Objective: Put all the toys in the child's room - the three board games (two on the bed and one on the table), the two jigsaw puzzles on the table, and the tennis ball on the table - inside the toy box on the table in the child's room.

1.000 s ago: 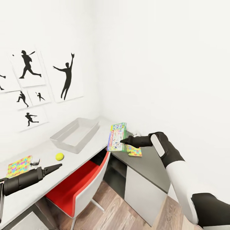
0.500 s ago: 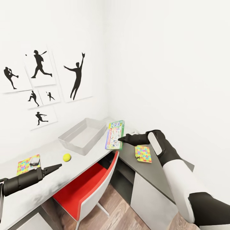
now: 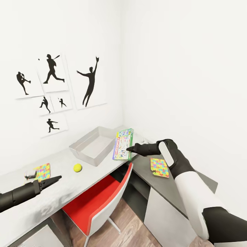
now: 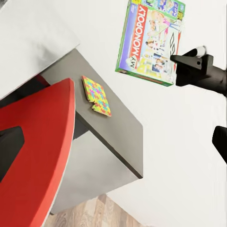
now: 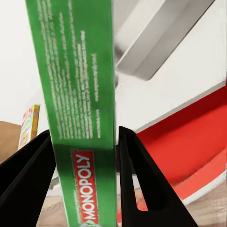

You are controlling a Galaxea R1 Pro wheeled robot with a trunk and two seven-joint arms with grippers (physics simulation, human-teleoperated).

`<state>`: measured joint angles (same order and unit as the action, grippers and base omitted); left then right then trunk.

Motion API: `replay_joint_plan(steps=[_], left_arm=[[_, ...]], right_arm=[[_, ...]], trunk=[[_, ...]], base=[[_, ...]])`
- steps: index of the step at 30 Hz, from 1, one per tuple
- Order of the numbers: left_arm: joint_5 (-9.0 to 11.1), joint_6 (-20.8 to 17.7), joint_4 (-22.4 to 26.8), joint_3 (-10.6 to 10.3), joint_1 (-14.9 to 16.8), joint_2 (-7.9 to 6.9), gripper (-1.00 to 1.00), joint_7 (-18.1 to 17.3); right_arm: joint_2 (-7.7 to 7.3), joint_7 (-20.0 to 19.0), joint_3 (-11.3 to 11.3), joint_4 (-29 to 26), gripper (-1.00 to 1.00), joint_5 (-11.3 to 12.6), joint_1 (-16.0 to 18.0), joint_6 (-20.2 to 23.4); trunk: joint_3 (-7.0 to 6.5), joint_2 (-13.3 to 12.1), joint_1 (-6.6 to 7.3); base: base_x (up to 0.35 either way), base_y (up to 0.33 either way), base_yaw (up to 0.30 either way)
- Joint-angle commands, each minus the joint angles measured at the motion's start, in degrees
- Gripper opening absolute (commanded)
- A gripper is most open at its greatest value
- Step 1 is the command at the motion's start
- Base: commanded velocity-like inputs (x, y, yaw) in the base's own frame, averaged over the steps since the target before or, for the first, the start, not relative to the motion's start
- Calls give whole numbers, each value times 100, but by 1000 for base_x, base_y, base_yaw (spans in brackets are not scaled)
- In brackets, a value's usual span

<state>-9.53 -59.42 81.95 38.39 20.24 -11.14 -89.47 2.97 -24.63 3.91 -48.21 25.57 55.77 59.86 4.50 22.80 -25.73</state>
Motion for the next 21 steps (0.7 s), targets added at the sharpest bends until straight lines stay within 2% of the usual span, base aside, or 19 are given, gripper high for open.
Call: replay_joint_plan(steps=[1,6,11,17,21], left_arm=[[48,-58,3,4,-9,-15,100,-53],[221,-58,-3,3,-34,-42,100,-53],[249,-58,-2,2,-45,-61,100,-53],[256,-58,-2,2,-47,-81,100,-53],[258,-58,-3,-1,-51,-82,100,-53]], right_arm=[[1,-55,-4,-3,-100,-51,5,14],[2,-54,-4,-7,-100,-50,5,14],[-19,-55,-6,-5,-100,-52,5,14],[-62,-59,-12,-5,-100,-47,4,14],[-67,-59,-13,-6,-100,-44,4,14]], trunk=[[13,12,-6],[13,12,-6],[13,12,-6],[8,12,-6],[-6,12,-6]], base=[[213,-59,279],[279,-27,284],[278,6,287],[236,113,287],[93,45,283]])
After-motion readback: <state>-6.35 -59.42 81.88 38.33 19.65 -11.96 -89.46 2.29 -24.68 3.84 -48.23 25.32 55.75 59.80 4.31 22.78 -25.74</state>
